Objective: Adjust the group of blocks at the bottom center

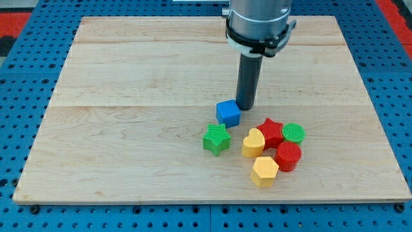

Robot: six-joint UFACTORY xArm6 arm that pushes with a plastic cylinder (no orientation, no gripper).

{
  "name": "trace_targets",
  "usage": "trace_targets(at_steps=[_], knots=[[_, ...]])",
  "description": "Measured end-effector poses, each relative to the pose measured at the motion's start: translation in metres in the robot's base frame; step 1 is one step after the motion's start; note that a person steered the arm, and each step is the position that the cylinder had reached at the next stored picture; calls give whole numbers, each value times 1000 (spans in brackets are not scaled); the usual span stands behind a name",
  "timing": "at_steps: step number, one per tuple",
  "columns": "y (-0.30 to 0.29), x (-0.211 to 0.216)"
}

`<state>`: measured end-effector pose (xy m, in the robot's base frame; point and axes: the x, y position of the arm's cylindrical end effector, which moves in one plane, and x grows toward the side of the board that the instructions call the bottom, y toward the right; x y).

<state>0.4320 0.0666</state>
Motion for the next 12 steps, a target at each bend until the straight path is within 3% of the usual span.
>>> trace_targets(at_steps=[1, 2, 3, 4, 6, 8, 11, 12], knots=[[49, -18], [92, 21], [95, 89], [70, 104], [66, 105], [21, 117], [59, 90], [133, 97]])
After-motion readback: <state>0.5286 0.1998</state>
